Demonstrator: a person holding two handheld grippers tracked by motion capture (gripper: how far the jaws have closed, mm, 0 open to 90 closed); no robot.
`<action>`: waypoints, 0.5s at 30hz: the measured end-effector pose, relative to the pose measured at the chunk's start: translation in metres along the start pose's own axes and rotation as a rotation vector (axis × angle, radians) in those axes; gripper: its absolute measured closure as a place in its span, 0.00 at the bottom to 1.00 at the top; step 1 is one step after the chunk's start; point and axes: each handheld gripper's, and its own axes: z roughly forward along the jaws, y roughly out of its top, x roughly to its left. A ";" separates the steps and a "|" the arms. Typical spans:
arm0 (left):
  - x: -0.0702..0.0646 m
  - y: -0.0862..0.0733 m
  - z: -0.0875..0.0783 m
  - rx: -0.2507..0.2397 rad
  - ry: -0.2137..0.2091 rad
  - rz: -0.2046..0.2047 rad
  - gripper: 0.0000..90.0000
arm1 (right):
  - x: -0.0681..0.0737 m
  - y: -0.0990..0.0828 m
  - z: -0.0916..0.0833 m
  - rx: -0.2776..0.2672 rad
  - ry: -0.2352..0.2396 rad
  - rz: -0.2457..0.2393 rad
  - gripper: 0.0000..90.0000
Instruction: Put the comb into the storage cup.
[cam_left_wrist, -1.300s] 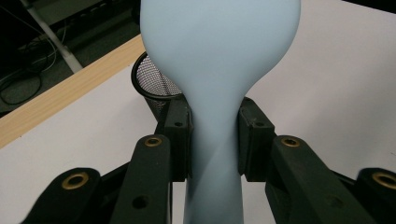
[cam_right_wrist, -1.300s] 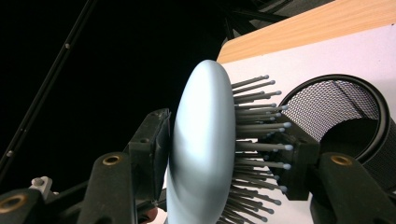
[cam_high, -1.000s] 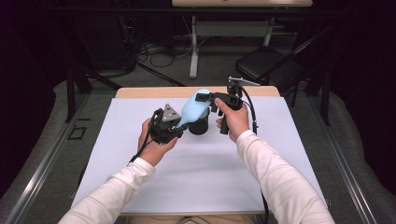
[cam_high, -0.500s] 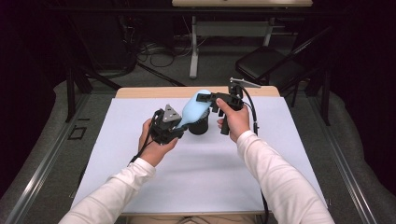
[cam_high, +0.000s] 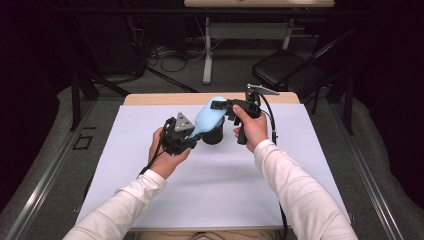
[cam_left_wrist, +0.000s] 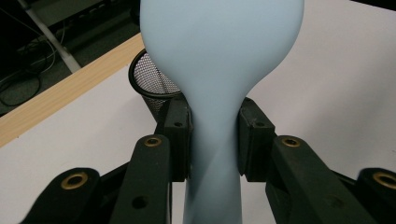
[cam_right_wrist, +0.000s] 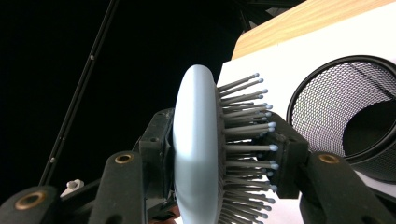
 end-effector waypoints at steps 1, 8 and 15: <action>0.000 0.000 0.000 -0.001 0.001 0.001 0.77 | -0.001 0.000 0.000 0.004 0.000 0.001 0.56; 0.000 0.000 0.000 -0.004 -0.001 -0.003 0.77 | -0.002 0.001 -0.001 0.010 0.007 0.019 0.57; 0.000 0.000 -0.001 -0.012 0.000 -0.005 0.76 | -0.003 0.002 -0.001 0.019 0.022 0.036 0.58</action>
